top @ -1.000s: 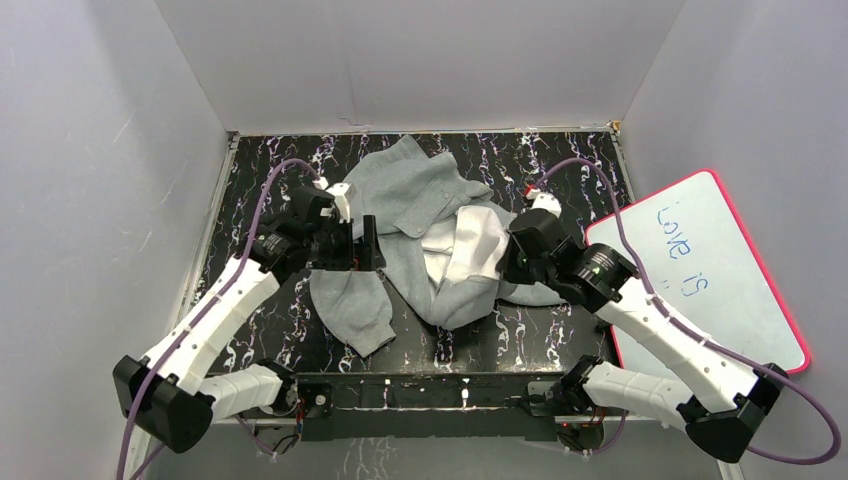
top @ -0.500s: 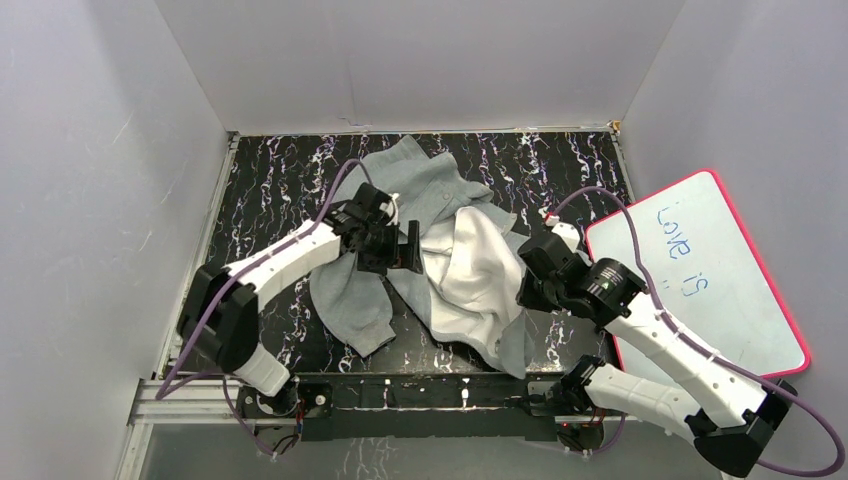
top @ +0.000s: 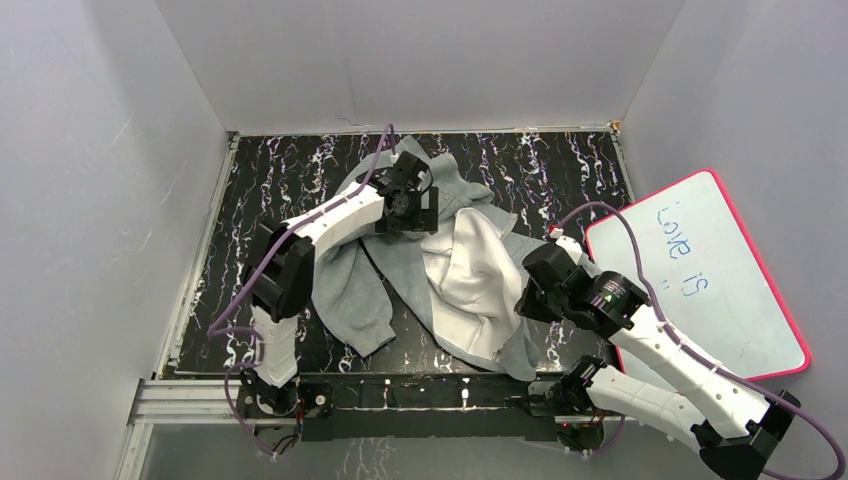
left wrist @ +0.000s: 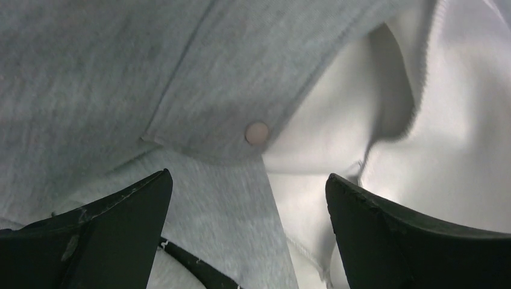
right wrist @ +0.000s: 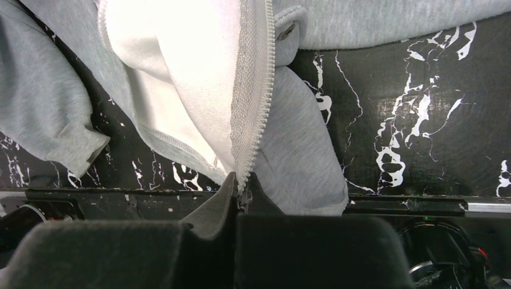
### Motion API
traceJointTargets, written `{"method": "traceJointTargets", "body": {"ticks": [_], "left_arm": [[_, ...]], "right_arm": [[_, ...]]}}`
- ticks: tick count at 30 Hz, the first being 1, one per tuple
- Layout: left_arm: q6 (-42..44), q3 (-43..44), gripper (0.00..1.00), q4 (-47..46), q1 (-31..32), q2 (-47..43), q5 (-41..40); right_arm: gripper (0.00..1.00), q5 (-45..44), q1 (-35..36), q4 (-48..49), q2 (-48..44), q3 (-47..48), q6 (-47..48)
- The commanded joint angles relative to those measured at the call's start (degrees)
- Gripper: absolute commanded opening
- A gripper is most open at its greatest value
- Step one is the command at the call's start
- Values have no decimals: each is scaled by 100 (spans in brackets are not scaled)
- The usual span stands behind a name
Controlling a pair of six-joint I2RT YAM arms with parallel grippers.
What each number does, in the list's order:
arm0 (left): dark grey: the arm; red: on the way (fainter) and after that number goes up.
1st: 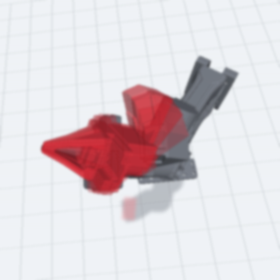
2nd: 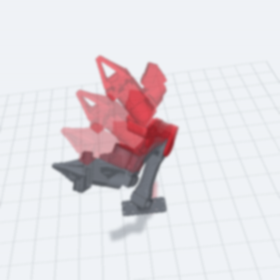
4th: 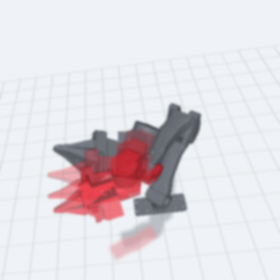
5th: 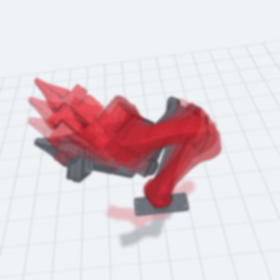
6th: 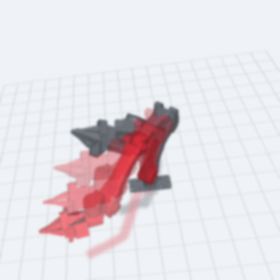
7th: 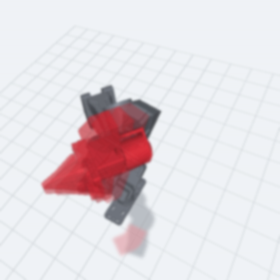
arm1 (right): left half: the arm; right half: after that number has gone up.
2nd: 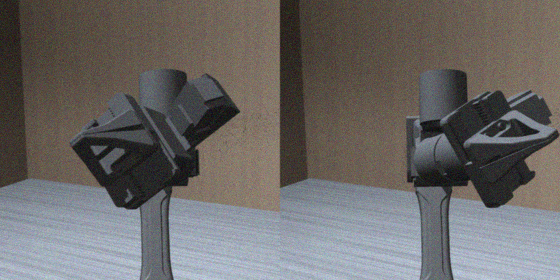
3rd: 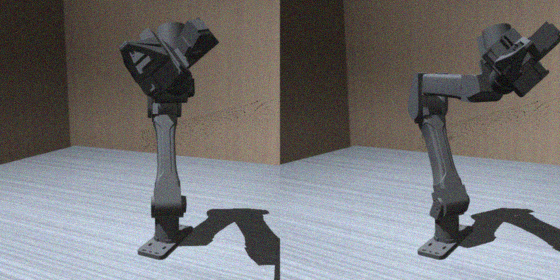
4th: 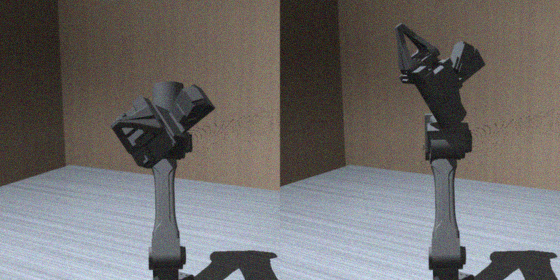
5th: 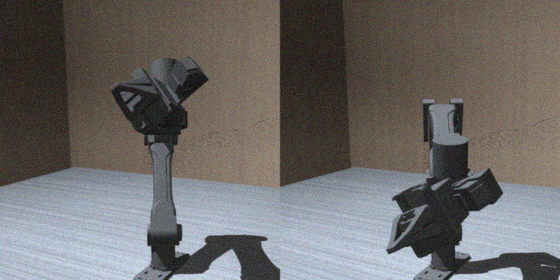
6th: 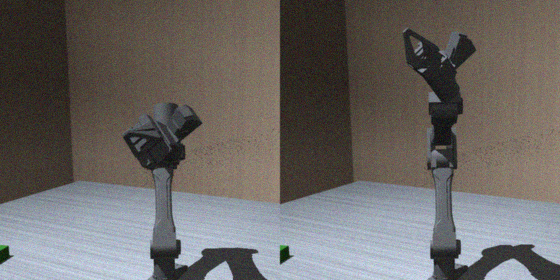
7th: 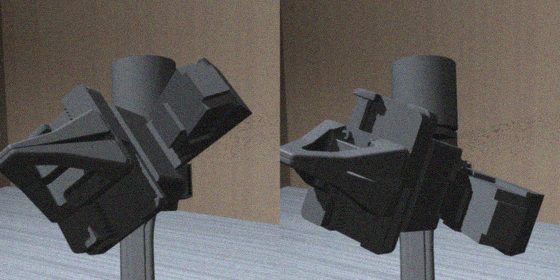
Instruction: Zip up the jacket
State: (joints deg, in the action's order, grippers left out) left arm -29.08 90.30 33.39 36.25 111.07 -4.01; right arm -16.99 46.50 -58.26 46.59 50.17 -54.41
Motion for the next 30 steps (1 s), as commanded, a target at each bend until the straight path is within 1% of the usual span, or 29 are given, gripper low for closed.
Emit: {"method": "traceJointTargets", "body": {"ticks": [1, 6, 10, 15, 18, 20, 23, 24, 25, 30], "left_arm": [[-488, 515, 98, 500, 31, 349, -847], [-1017, 724, 98, 405, 31, 678, -1037], [-1196, 808, 98, 254, 31, 819, -1024], [-1192, 911, 72, 198, -23, 986, -1006], [-1188, 857, 55, 126, -60, 932, -1027], [-1166, 809, 41, 82, -101, 845, -1027], [-1099, 756, 16, 73, -141, 691, -1023], [-1078, 718, 2, 72, -158, 605, -1020], [-1041, 680, 0, 52, -180, 503, -995], [-736, 217, 0, -31, -420, -233, -495]], "right_arm": [[0, 137, -1, 282, -71, -23, -133], [0, 338, -1, 431, -140, -157, -172], [0, 422, -1, 487, -280, -277, -244], [0, 460, -1, 474, -422, -349, -313], [0, 460, -1, 443, -462, -350, -331], [0, 451, -1, 438, -468, -363, -333], [0, 455, -1, 453, -451, -368, -350], [0, 452, -1, 463, -438, -360, -355], [0, 447, -1, 472, -430, -345, -353], [0, 199, -1, 515, -246, -192, -284]]}}
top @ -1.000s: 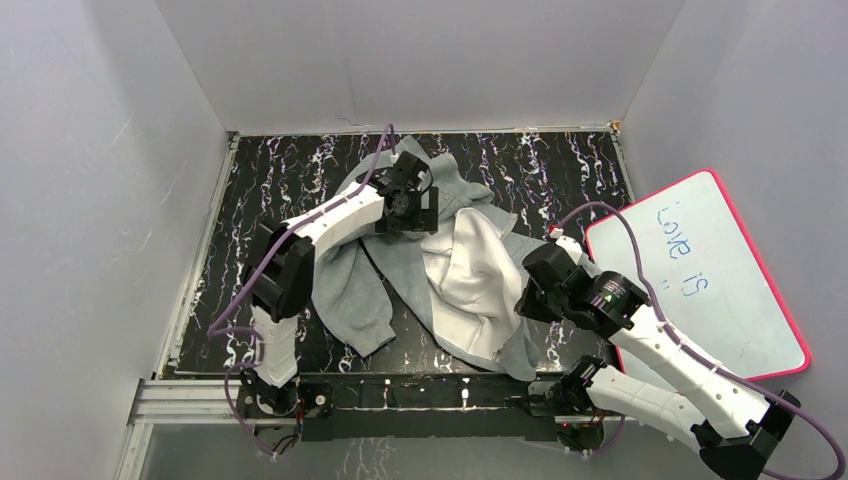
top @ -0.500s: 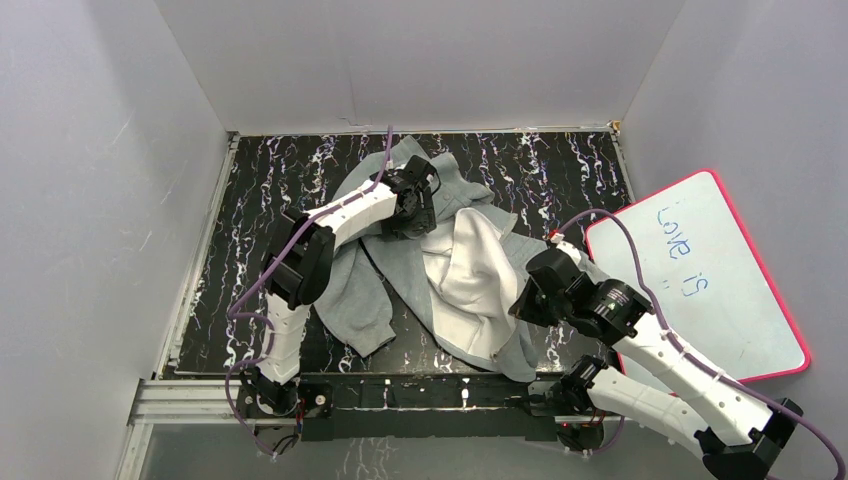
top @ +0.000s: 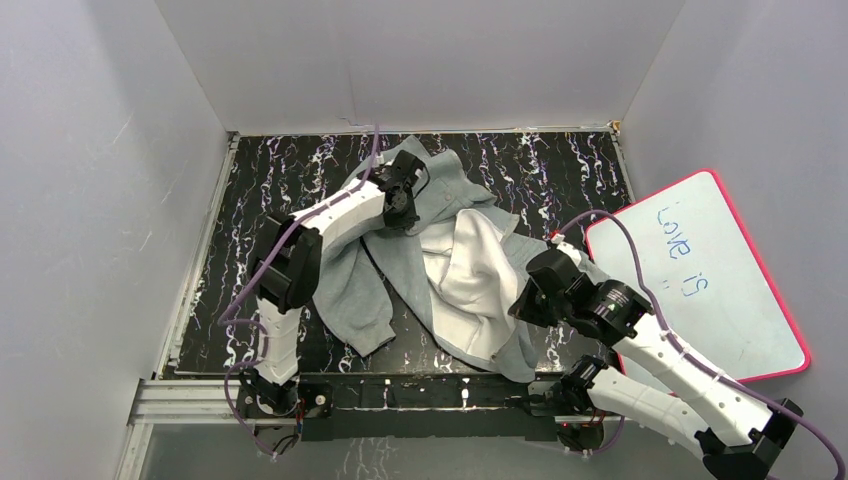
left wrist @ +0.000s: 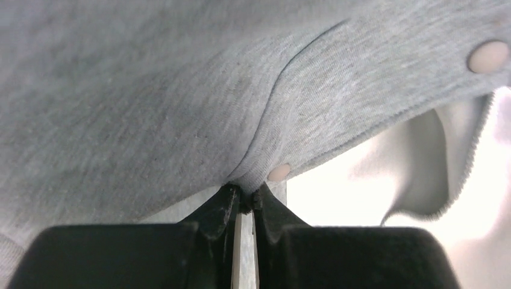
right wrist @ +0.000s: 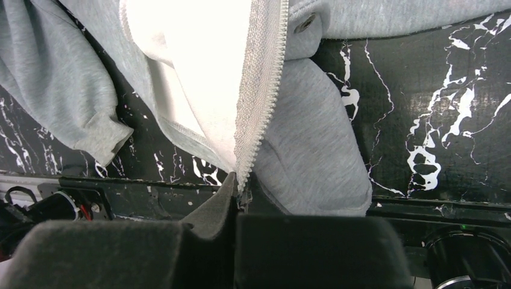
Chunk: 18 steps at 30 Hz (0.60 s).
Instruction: Zip up the jacket
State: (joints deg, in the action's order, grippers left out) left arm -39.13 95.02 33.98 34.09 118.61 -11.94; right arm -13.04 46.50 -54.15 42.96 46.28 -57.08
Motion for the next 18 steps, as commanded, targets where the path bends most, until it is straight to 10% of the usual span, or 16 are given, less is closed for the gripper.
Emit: {"method": "traceJointTargets", "body": {"ticks": [1, 9, 18], "left_arm": [[314, -424, 0, -159, -287, -1212, 453], [648, -1787, 0, -511, -1374, -3077, 3137], [640, -2889, 0, 566, -1434, -5187, 3586]], "right_arm": [[0, -286, -1, 94, 178, 243, 8], [0, -734, -12, 328, 1010, 617, 441], [0, -498, -397, 1059, 2368, 962, 1245]]}}
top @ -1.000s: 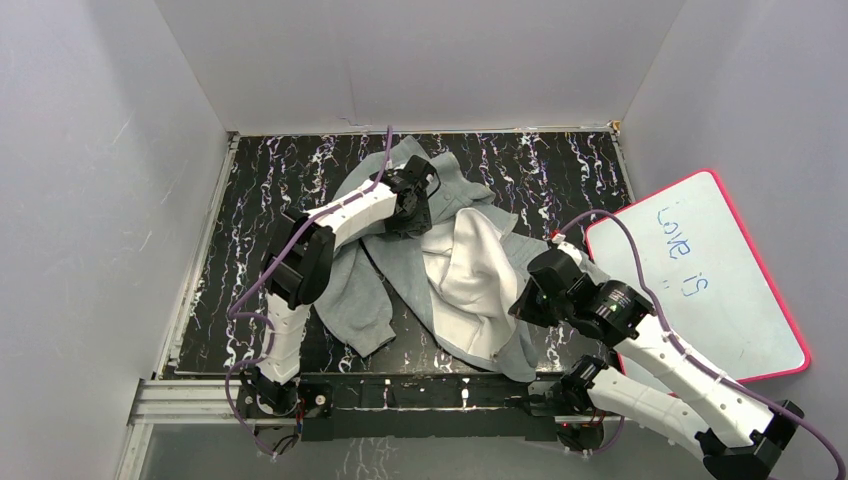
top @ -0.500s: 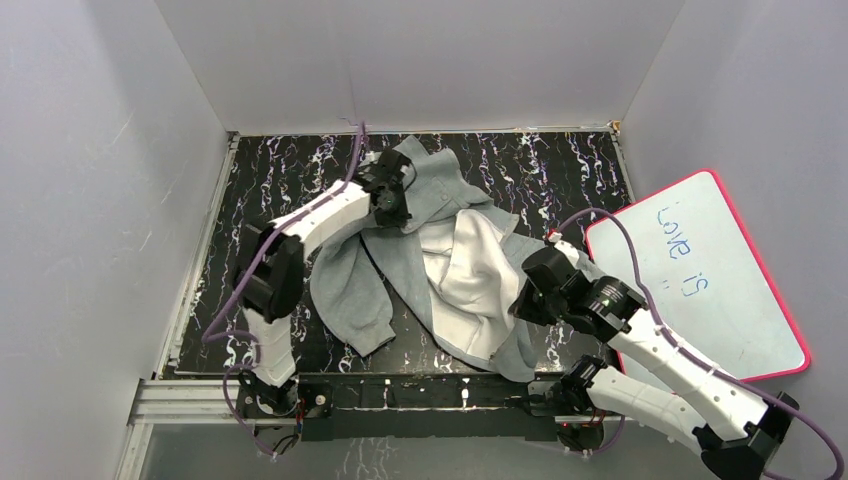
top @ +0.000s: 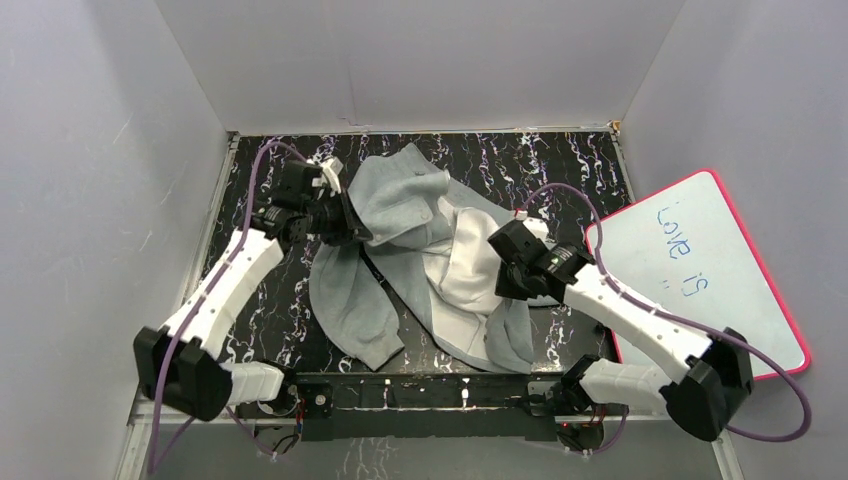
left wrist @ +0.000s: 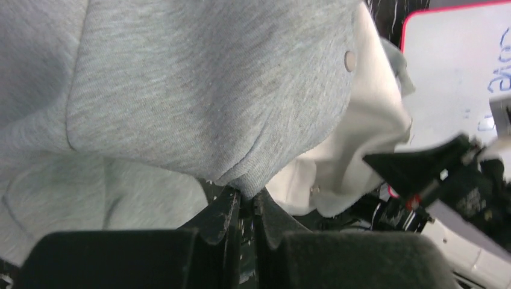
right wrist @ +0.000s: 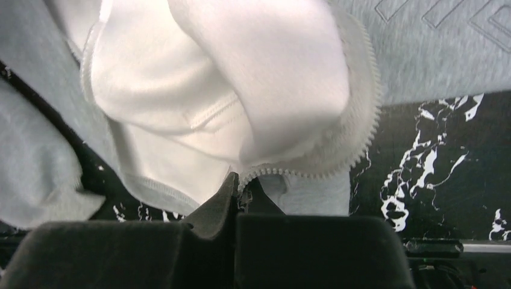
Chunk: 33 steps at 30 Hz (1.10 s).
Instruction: Zip up the jacket
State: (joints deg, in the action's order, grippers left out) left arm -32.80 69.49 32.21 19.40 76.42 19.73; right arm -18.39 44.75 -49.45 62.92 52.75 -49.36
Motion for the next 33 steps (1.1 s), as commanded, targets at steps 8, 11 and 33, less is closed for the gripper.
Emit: {"method": "traceJointTargets", "body": {"ticks": [8, 11, 33], "left_arm": [[-77, -1056, 0, 2213, 12, -2578, 259], [-97, -1195, 0, 2590, 16, -2829, 412], [-328, -2518, 0, 1132, 16, -1297, -102]], "right_arm": [[0, 525, -799, 1225, 1340, 490, 1079], [0, 629, -923, 1428, 1749, 640, 1216], [0, 1381, -664, 2258, 4742, 1637, 1151]]}}
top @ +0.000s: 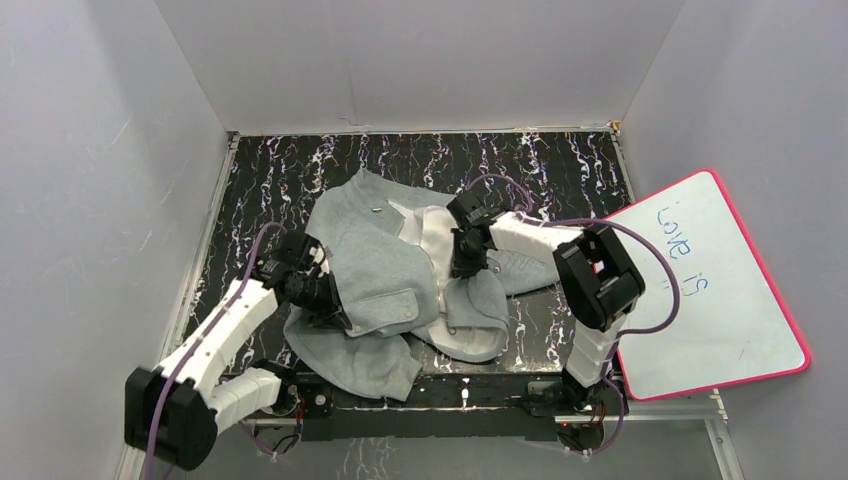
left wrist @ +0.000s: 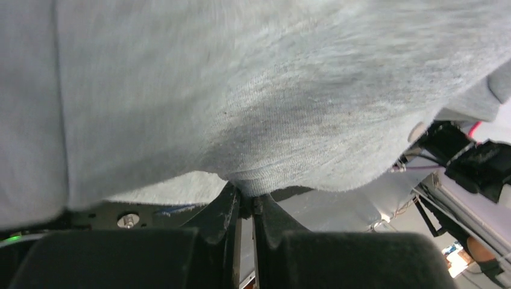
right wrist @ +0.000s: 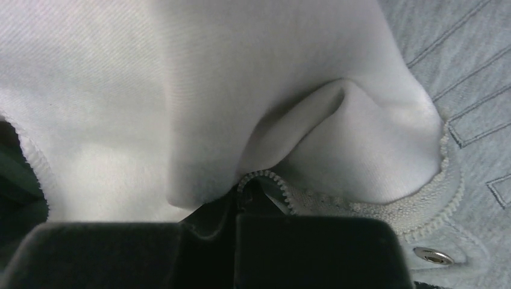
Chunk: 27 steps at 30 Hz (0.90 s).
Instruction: Zip up the jacket
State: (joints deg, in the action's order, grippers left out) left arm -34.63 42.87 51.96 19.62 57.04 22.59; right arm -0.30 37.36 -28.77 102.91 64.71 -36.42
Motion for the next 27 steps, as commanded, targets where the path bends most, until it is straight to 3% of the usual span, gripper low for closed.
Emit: {"method": "traceJointTargets", "body": {"ticks": [1, 6, 11, 16, 20, 24, 27], "left_arm": [[-124, 221, 0, -981, -14, 930, -495], [246, 1250, 0, -1575, -196, 2475, -1038], [719, 3366, 0, -1562, -912, 4290, -1209], [1079, 6313, 0, -1094, -1318, 5836, -919], [1389, 9685, 0, 273, -1400, 7095, -565], [712, 8676, 0, -910, -1792, 6223, 1753], [686, 7296, 0, -1403, -1593, 5300, 3114]], "right_arm": [[0, -591, 61, 109, 882, 629, -165], [0, -899, -511, -108, 1574, 1594, -248], [0, -807, -1320, -388, 2240, 3044, -260], [0, -130, -1857, -634, 2439, 4515, -386], [0, 214, -1878, -777, 1923, 5104, -71], [0, 598, -1868, -746, 884, 4367, 184], [0, 906, -1866, -650, 12, 3386, 388]]}}
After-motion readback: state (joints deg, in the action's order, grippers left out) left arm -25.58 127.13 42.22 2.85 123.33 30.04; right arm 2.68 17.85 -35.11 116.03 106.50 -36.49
